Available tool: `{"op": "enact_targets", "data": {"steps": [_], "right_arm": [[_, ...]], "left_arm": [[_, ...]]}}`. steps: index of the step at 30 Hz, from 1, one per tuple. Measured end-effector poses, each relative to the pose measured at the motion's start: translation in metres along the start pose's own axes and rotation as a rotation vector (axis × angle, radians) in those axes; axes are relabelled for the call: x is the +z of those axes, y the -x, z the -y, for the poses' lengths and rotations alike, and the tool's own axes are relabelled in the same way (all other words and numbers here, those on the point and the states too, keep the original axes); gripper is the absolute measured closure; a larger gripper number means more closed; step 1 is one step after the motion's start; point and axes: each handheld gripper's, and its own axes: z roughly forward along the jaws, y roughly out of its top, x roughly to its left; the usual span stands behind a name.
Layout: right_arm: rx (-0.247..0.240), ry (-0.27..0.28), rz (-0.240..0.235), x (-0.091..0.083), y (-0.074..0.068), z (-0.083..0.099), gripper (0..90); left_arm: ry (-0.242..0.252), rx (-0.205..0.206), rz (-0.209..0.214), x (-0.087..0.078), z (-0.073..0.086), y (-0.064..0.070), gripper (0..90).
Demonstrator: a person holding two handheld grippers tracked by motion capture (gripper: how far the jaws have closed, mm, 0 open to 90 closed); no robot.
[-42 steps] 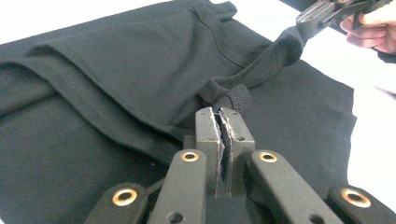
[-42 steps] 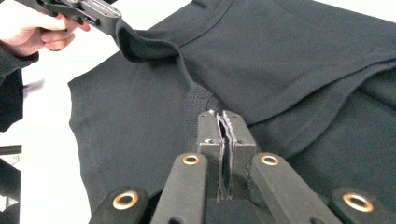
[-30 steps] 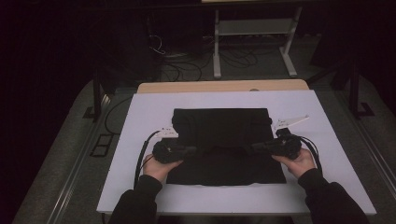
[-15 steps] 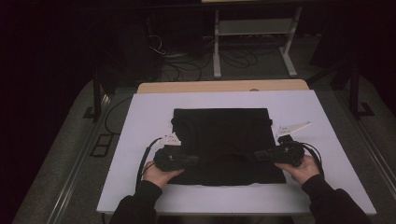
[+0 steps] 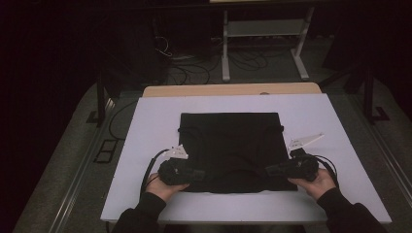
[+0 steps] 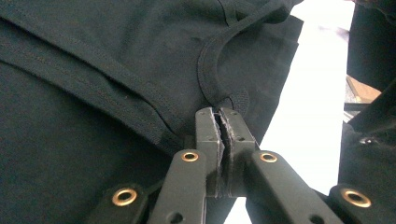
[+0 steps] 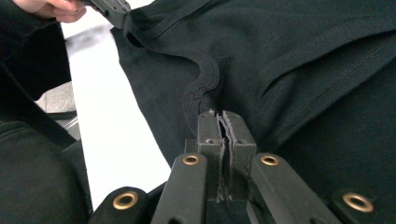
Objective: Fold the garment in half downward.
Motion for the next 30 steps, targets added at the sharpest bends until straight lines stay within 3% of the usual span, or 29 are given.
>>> {"op": "enact_targets", "data": {"steps": [12,30], "right_arm": [[-0.009,-0.017,-0.030,-0.005,-0.013,0.010,85.7],[-0.007,-0.075,-0.040,-0.002,-0.018,0.018,85.4]], "left_arm": [[-0.033,0.017,0.029,-0.004,0.007,0.014,85.5],[-0.107,0.022,0.039,-0.001,0.014,0.018,85.2]]}}
